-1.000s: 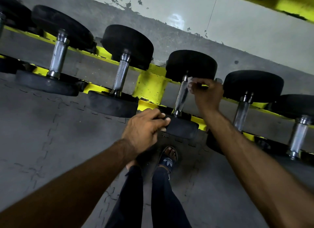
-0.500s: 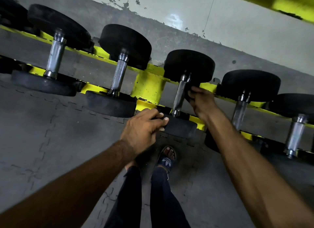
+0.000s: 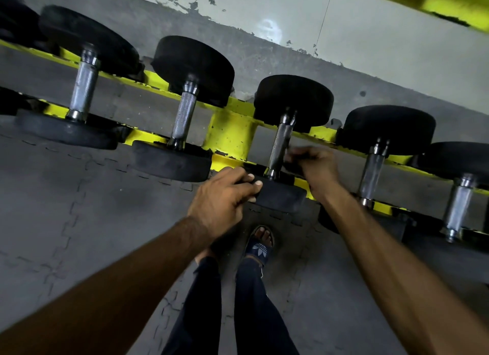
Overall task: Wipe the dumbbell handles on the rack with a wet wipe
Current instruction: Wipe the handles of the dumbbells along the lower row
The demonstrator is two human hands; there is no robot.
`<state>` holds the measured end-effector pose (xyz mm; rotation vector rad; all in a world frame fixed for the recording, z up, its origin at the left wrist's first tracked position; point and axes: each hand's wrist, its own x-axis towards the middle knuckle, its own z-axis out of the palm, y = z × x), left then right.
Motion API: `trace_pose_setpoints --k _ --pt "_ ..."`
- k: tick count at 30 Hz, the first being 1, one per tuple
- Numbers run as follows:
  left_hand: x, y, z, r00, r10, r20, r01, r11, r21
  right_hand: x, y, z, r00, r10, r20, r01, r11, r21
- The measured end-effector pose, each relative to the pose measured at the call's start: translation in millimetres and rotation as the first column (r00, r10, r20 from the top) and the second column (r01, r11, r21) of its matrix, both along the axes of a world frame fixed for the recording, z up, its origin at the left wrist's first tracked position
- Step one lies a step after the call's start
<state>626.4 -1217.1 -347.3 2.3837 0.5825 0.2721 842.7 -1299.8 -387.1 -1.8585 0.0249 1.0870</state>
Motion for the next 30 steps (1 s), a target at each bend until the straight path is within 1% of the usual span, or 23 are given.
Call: trace_pose_setpoints --k 2,3,4,5,6,7,8,9,10,11,12,13,14,15,16,18,19,21,23,24,27,28,30 --pt "0.0 -0.8 -0.6 1.000 0.000 -0.001 0.000 1.000 -0.006 -8.0 -15.3 3.5 0.982 0.185 0.019 -0.183 0.979 -0.094" --pt "0.0 -1.3 -0.8 1.000 0.000 -0.001 0.000 1.000 -0.007 -7.8 -13.9 6.6 0.978 0.201 0.045 -0.197 0.977 -0.085" --pt "0.0 -1.6 -1.0 1.000 0.001 0.000 -0.001 1.000 -0.008 -4.9 -8.0 9.6 0.986 0.154 0.064 -0.152 0.988 -0.035" --pt "-0.1 -1.9 -0.9 1.000 0.003 0.001 -0.003 1.000 -0.007 -1.6 1.7 13.0 0.998 0.042 0.042 -0.045 0.997 0.063" --pt "-0.1 -1.8 -0.8 1.000 0.004 0.004 -0.004 1.000 -0.007 2.1 13.0 14.6 0.995 -0.095 0.013 0.091 0.983 0.161" --pt "-0.2 -1.9 -0.4 1.000 0.004 0.005 -0.004 1.000 -0.008 5.1 22.4 15.0 0.981 -0.190 0.036 0.176 0.954 0.243" --pt "-0.2 -1.5 -0.1 1.000 0.003 0.006 -0.003 1.000 -0.008 6.6 28.1 13.9 0.968 -0.211 0.138 0.169 0.948 0.269" --pt "-0.4 -1.2 -0.1 1.000 0.002 0.007 -0.002 1.000 -0.010 6.1 29.6 11.8 0.944 -0.159 0.288 0.088 0.966 0.243" --pt "-0.7 -0.8 -0.3 1.000 0.001 0.007 -0.001 1.000 -0.013 4.7 27.9 10.8 0.894 -0.027 0.448 -0.048 0.987 0.154" --pt "-0.9 -0.9 -0.3 1.000 -0.001 0.007 0.001 1.000 -0.017 1.2 22.9 13.2 0.809 0.158 0.567 -0.221 0.974 0.044" --pt "-0.9 -0.8 -0.3 1.000 -0.001 0.005 0.001 1.000 -0.020 -2.4 16.3 15.4 0.681 0.341 0.648 -0.409 0.911 -0.050" --pt "-0.9 -1.0 -0.5 1.000 0.002 0.005 -0.002 1.000 -0.019 -4.9 10.3 18.1 0.513 0.479 0.712 -0.582 0.804 -0.122" --pt "-0.6 -1.2 -0.8 1.000 0.007 0.005 -0.007 1.000 -0.018 -5.0 6.8 20.3 0.327 0.566 0.757 -0.718 0.669 -0.189" --pt "-0.6 -1.8 -0.9 1.000 0.014 0.006 -0.014 1.000 -0.018 -2.6 8.5 21.1 0.158 0.617 0.771 -0.790 0.547 -0.276" --pt "-0.4 -2.3 -1.1 1.000 0.019 0.008 -0.019 1.000 -0.020 2.0 14.4 20.7 0.033 0.648 0.761 -0.797 0.476 -0.371" --pt "-0.3 -2.7 -1.5 1.000 0.021 0.018 -0.021 1.000 -0.022 8.3 35.6 17.8 -0.183 0.681 0.709 -0.703 0.413 -0.579" --pt "-0.3 -2.6 -1.8 1.000 0.019 0.021 -0.018 1.000 -0.024 6.4 47.0 19.3 -0.246 0.712 0.658 -0.628 0.400 -0.668" --pt "0.0 -1.0 -2.0 1.000 0.010 0.025 -0.010 1.000 -0.024 -3.2 66.6 27.7 -0.266 0.807 0.528 -0.511 0.347 -0.787" --pt "0.4 -0.1 -2.4 1.000 0.005 0.019 -0.005 1.000 -0.021 -14.2 73.1 40.2 -0.279 0.876 0.394 -0.493 0.222 -0.841" --pt "0.5 -0.2 -3.0 1.000 0.002 0.016 -0.002 1.000 -0.022 -19.3 73.3 46.8 -0.320 0.885 0.339 -0.477 0.159 -0.865" --pt "-0.1 -0.6 -5.1 1.000 0.009 0.021 -0.009 1.000 -0.030 -26.2 72.2 62.6 -0.354 0.896 0.267 -0.538 0.038 -0.842" --pt "-0.2 -0.5 -5.6 1.000 0.008 0.025 -0.008 1.000 -0.030 -24.9 72.9 63.3 -0.397 0.883 0.250 -0.561 -0.018 -0.828" --pt "-0.3 -0.6 -6.2 1.000 0.005 0.030 -0.004 1.000 -0.024 -19.1 75.9 59.2 -0.486 0.839 0.246 -0.539 -0.066 -0.840"
